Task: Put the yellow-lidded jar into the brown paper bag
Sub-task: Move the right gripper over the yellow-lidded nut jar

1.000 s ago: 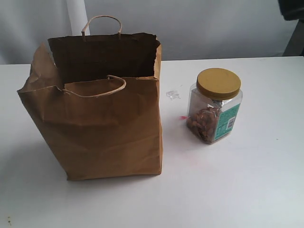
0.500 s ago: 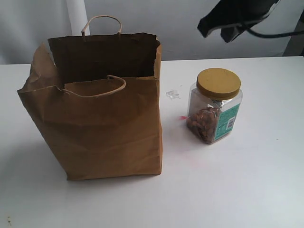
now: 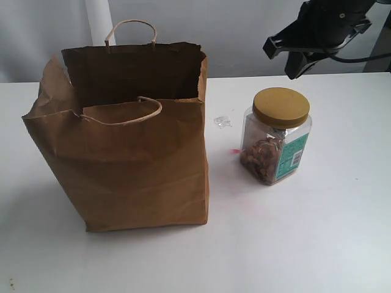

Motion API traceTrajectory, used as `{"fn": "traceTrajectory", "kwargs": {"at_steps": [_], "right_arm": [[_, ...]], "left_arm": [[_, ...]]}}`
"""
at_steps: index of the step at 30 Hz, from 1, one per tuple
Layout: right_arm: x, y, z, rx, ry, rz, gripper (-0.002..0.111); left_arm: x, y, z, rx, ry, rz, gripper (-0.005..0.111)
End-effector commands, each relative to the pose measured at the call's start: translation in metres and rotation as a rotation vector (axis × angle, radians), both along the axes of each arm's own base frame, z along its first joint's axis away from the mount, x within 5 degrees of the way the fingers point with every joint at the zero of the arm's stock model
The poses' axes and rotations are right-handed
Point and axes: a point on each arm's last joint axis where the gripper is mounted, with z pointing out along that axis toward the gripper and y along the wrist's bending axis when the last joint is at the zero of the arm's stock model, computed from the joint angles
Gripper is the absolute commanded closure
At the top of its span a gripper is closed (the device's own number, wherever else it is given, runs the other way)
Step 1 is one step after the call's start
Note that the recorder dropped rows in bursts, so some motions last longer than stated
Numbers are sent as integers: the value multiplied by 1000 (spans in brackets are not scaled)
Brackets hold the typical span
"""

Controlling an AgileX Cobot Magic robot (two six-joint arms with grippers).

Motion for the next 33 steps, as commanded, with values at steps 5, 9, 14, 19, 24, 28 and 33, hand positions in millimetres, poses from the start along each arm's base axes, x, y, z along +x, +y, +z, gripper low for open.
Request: {"fn": "traceTrajectory", "kwargs": {"at_steps": [5,9,14,19,24,28,33], "right_arm": [[-1,-1,5,-12,-15,7,108],[-1,-1,5,-15,-15,14,92],[-1,-1,5,-14,-15,13,32],[-1,1,5,-8,-15,11,3],[-1,0,4,-18,-13,11,3],[1,0,1,-16,-5,11,3],[9,4,-14,39,33,11,3]], "left_arm": [[0,-1,1,-7,-9,-6,106],[0,-1,1,-7,-9,-6,106],[0,-1,1,-7,-9,-6,106],[0,-1,1,-7,-9,-6,106],[0,-1,1,-7,-9,-6,106],[0,-1,1,-7,-9,-6,106],[0,-1,1,-7,-9,-6,106]]}}
